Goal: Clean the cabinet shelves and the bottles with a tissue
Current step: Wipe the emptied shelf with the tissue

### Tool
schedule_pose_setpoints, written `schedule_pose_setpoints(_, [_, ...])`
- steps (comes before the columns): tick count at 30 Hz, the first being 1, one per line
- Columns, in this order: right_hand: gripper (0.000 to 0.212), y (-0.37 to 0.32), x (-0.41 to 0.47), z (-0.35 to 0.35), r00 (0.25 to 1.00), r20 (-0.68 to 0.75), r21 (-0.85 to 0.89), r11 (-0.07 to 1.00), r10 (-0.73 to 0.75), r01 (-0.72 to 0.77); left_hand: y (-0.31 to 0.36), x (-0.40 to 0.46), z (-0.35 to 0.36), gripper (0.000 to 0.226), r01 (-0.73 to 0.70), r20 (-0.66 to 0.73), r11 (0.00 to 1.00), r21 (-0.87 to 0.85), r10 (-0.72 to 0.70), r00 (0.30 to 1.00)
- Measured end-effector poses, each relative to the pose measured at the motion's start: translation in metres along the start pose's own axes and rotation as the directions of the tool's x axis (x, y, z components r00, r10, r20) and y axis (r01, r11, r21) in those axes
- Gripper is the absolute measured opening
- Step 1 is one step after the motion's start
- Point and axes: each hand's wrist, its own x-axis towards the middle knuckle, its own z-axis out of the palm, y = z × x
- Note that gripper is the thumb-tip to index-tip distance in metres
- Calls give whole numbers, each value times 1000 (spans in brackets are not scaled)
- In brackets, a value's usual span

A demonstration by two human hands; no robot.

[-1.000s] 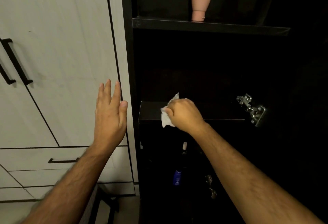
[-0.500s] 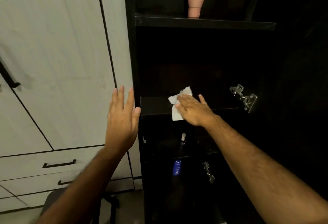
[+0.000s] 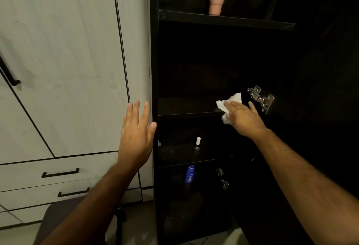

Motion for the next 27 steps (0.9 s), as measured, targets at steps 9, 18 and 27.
schedule_pose_setpoints(9, [36, 13, 8, -3, 990, -101, -340, 932, 96, -125, 16, -5, 19, 61, 44, -10, 999, -24, -44, 999])
schedule_pose_setpoints(18, [55, 24, 27, 6, 996, -82, -242, 969, 29, -49, 41, -7, 27, 60, 96, -28, 995, -25, -96, 995])
schedule_pose_setpoints(27, [47, 5, -12, 23, 904, -427, 126, 990, -8, 69, 54, -29, 52, 58, 152, -24, 988, -11, -153, 988])
